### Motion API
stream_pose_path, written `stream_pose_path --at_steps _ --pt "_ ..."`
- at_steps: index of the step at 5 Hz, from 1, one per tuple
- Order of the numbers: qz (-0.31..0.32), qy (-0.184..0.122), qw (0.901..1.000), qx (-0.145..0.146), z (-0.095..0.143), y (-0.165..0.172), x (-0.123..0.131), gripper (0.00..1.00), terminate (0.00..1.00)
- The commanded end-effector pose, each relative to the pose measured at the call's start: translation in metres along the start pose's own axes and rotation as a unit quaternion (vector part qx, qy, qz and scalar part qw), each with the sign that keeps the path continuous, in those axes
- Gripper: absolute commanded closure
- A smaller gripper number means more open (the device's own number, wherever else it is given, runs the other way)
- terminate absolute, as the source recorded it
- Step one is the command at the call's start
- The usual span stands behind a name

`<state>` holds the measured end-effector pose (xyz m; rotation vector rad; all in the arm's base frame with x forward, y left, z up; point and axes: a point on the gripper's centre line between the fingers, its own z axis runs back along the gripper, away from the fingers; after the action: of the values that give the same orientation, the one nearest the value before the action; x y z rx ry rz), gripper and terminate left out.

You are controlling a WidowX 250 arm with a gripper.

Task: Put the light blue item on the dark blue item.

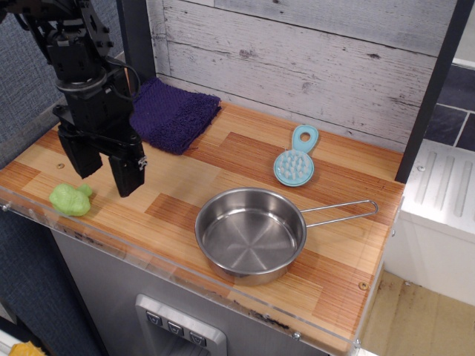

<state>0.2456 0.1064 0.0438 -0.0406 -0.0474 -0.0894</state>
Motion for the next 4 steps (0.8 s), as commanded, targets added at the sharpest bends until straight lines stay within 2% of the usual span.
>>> stream_pose_path --at_steps 1,2,3,4 --pt "0.101 -0.054 0.9927 -0.039 0.003 -0.053 0.063 0.00 0.00" --pt "0.134 -0.066 0.9880 -0.038 -0.007 -0.088 0.092 0.00 0.00" --pt "0.153 -0.070 0.9851 -0.038 -0.012 -0.110 0.114 0.00 0.00" --pt "0.162 -0.077 0.9825 -0.050 -0.004 -0.117 0.121 0.00 0.00"
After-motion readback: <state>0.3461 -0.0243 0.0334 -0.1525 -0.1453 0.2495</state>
